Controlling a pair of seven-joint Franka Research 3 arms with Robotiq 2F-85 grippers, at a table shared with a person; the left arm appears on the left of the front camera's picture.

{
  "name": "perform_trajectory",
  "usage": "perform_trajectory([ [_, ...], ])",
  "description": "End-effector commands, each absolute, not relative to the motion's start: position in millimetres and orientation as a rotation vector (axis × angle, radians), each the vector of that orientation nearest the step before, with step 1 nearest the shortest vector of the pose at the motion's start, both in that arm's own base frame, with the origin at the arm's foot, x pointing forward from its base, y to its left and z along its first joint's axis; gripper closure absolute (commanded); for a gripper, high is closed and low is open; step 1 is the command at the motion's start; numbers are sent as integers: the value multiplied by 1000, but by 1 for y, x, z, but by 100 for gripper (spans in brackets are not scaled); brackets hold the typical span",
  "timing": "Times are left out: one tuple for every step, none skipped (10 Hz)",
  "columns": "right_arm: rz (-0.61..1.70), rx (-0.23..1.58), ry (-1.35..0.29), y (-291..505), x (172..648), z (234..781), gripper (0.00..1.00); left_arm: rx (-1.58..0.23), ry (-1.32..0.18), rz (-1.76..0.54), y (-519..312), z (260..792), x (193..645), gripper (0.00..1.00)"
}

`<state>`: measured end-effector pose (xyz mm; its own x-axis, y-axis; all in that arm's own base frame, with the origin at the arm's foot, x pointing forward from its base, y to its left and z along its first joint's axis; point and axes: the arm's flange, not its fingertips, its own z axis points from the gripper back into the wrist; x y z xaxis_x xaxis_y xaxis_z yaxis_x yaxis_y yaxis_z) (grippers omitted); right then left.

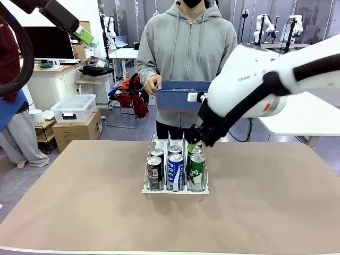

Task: Fill the beverage cans into the dispenser.
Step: Pick up the Pepsi coke handed by the human.

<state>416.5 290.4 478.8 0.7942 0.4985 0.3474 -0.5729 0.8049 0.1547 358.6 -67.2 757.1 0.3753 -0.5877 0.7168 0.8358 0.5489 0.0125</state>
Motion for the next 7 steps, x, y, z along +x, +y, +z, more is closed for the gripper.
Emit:
perform_trajectory([
  [672, 309, -311, 243, 415, 513, 0, -384, -738, -939, -67, 757, 358, 0],
  [707, 323, -322, 223, 418, 537, 0, -384, -738, -939, -67, 757, 358, 0],
  [730, 328, -333, 206, 416, 560, 0, -384, -738, -939, -67, 757, 358, 0],
  [732, 334, -359, 191, 417, 580, 0, -384, -738, -939, -67, 757, 358, 0],
  [732, 326, -417, 179, 416, 598, 0, -384, -738, -939, -67, 757, 358, 0],
  [737, 321, -471, 169, 413, 620, 0, -384, -738, -939, -67, 757, 358, 0],
  [758, 335, -510, 160, 414, 640, 0, -384, -738, -939, -67, 757, 358, 0],
])
